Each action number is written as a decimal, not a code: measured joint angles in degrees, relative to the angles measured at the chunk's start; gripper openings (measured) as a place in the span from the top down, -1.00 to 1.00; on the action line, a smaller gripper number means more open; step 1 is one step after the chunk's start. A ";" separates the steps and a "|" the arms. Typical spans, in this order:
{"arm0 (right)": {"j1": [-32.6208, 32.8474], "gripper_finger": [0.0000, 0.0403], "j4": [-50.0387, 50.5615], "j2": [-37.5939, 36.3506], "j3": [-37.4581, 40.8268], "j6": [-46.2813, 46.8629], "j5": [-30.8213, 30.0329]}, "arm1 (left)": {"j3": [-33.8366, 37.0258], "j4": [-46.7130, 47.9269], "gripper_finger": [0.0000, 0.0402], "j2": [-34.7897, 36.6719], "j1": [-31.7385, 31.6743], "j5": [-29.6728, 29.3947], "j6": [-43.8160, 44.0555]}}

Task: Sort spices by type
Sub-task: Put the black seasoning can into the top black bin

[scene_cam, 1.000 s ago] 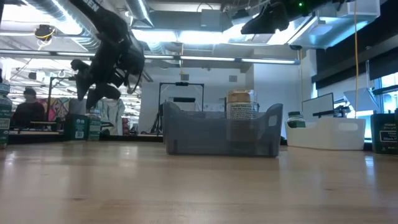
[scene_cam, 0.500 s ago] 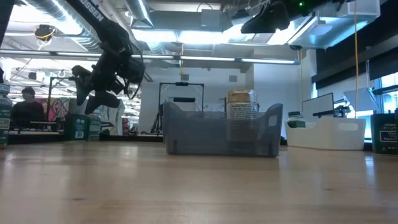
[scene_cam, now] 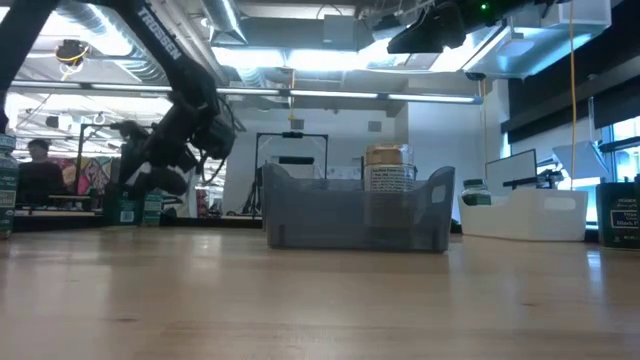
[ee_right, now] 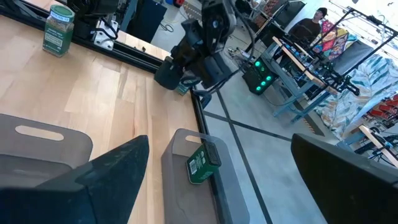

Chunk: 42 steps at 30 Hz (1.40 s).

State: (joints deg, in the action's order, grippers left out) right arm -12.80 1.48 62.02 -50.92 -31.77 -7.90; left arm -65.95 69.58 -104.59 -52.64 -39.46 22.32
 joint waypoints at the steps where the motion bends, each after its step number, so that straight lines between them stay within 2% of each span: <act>1: 0.00 -0.94 0.00 0.00 0.00 0.00 0.00 | 0.00 0.04 -0.14 -0.60 0.00 -0.17 0.07; 10: 0.00 -0.94 -0.13 0.00 0.00 0.00 0.01 | -0.09 0.42 -0.15 -2.34 1.23 -1.14 -3.21; 26: 0.00 -0.94 -0.23 -0.01 0.00 -0.02 0.02 | 0.02 2.23 -0.14 -0.51 7.27 2.14 -5.94; 29: 0.00 -0.94 -0.38 0.00 0.00 -0.02 0.02 | 0.02 2.75 -0.14 0.53 8.91 4.13 -5.80; 36: 0.00 -0.94 -0.48 0.00 0.00 -0.02 0.02 | 0.02 5.87 -0.14 5.60 12.60 4.30 -6.06; 42: 0.00 -0.94 -0.46 0.00 0.00 0.06 0.02 | 0.00 4.85 -0.14 11.65 11.84 9.15 -12.90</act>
State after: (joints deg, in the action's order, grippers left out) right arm -12.79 1.02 62.02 -50.92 -31.71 -7.88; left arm -65.95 74.43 -92.94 -40.81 -30.31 9.42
